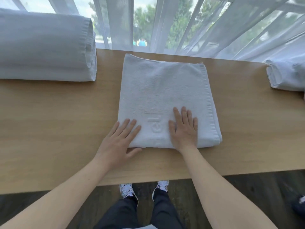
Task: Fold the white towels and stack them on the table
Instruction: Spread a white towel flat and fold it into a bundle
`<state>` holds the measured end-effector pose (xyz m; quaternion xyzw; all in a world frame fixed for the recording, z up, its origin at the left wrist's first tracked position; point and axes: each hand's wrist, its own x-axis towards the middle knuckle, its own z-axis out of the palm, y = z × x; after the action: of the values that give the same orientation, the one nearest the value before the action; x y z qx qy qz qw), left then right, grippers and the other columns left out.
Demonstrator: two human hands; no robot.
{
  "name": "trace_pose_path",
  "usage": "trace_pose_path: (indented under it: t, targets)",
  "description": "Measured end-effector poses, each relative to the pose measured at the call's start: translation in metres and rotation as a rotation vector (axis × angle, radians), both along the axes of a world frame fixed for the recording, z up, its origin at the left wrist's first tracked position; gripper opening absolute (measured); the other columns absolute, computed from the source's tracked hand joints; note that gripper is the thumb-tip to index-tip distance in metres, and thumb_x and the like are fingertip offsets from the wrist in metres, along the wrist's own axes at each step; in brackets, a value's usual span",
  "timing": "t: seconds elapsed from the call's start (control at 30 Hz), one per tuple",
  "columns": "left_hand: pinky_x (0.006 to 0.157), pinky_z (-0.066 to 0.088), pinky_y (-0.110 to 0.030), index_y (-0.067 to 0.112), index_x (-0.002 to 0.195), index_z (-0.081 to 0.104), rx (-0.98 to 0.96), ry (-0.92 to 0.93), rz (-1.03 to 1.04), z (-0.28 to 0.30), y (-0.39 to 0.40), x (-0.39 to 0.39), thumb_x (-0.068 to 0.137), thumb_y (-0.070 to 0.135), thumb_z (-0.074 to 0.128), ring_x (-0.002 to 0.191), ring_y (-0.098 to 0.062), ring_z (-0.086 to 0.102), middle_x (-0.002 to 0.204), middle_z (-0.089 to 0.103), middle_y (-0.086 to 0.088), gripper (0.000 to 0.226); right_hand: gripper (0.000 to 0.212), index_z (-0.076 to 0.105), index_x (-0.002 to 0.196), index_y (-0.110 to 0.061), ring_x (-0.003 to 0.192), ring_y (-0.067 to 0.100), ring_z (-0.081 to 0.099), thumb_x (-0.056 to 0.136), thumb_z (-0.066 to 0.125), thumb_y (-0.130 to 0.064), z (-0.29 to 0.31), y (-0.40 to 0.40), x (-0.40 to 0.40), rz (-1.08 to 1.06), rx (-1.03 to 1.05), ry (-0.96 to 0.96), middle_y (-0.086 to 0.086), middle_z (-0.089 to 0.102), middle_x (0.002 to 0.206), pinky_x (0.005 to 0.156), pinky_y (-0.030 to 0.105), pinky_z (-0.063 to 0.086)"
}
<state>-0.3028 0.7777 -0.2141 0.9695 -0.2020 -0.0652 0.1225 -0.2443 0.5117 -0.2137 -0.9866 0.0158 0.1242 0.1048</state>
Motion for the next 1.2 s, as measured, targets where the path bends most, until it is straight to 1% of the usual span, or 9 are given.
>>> trace_pose_path:
  t: [0.13,0.2,0.4,0.53,0.63,0.77,0.87,1.03,1.2]
  targets:
    - [0.108,0.047,-0.048,0.007,0.145,0.052,-0.175,-0.109,-0.032,-0.008,0.024,-0.008,0.08,0.017,0.083,0.141,-0.027,0.045,0.151,0.049,-0.006,0.072,0.066,-0.015,0.155,-0.043,0.149,0.014,-0.029,0.098,0.009,-0.066,0.006,-0.02,-0.056,0.139,0.0,0.069,-0.01,-0.025,0.164,0.122,0.044,-0.014]
    - [0.105,0.05,-0.043,0.008,0.14,0.058,-0.217,-0.128,-0.006,-0.011,0.034,-0.007,0.073,0.009,0.088,0.137,-0.024,0.05,0.147,0.055,-0.004,0.073,0.073,-0.019,0.154,-0.041,0.149,0.016,-0.027,0.098,0.019,-0.068,0.007,-0.032,-0.069,0.184,-0.065,0.072,-0.011,-0.027,0.162,0.122,0.043,-0.016]
    - [0.092,0.054,-0.043,0.007,0.119,0.071,-0.241,-0.242,-0.068,-0.002,0.032,0.013,0.076,0.022,0.066,0.115,-0.026,0.068,0.124,0.07,-0.007,0.046,0.076,0.011,0.158,-0.036,0.153,0.022,0.013,0.097,0.056,-0.028,0.015,-0.043,-0.064,0.224,-0.104,-0.026,-0.004,0.011,0.167,0.125,0.04,0.004]
    - [0.088,0.05,-0.039,0.012,0.107,0.074,-0.256,-0.152,-0.029,0.024,0.034,0.034,0.072,0.036,0.063,0.084,-0.025,0.074,0.098,0.076,-0.002,0.043,0.072,0.03,0.151,-0.036,0.142,0.02,0.031,0.088,0.063,-0.022,0.028,-0.043,-0.048,0.2,-0.101,-0.004,-0.006,0.031,0.159,0.119,0.037,0.017]
    - [0.086,0.046,-0.03,0.017,0.101,0.073,-0.385,-0.125,0.041,0.043,0.029,0.05,0.072,0.043,0.059,0.076,-0.022,0.069,0.083,0.072,0.006,0.042,0.057,0.046,0.136,-0.035,0.124,0.016,0.044,0.083,0.064,-0.025,0.04,-0.048,-0.025,0.204,-0.004,0.04,-0.012,0.048,0.137,0.107,0.032,0.03]
    - [0.081,0.048,-0.018,0.034,0.103,0.065,-0.731,0.072,0.315,0.052,0.02,0.066,0.077,0.029,0.079,0.093,-0.009,0.064,0.097,0.07,0.013,0.029,0.032,0.061,0.102,-0.049,0.091,-0.002,0.058,0.077,0.067,-0.029,0.078,-0.065,0.017,0.094,0.281,0.202,-0.026,0.062,0.093,0.071,0.011,0.038]
    - [0.072,0.044,-0.005,0.045,0.099,0.063,-0.874,0.101,0.459,0.055,0.009,0.085,0.083,0.04,0.072,0.091,0.002,0.063,0.098,0.07,0.021,0.02,0.027,0.065,0.095,-0.05,0.085,-0.007,0.059,0.074,0.068,-0.035,0.106,-0.078,0.05,0.085,0.372,0.253,-0.029,0.065,0.087,0.068,0.012,0.043]
    - [0.067,0.045,-0.03,0.04,0.097,0.059,-0.94,0.049,0.652,0.055,-0.005,0.136,0.09,0.073,0.042,0.078,-0.003,0.06,0.088,0.065,0.02,0.038,0.026,0.066,0.095,-0.043,0.073,0.0,0.061,0.07,0.07,-0.046,0.139,-0.083,0.113,0.1,0.424,0.317,-0.021,0.067,0.082,0.067,0.024,0.046]
    - [0.065,0.039,-0.029,0.052,0.086,0.06,-0.851,0.025,0.918,0.06,-0.012,0.197,0.089,0.076,0.031,0.076,0.009,0.058,0.081,0.064,0.027,0.038,0.018,0.064,0.093,-0.038,0.081,0.004,0.059,0.08,0.063,-0.05,0.154,-0.078,0.189,0.203,0.306,0.31,-0.019,0.063,0.082,0.07,0.029,0.046]
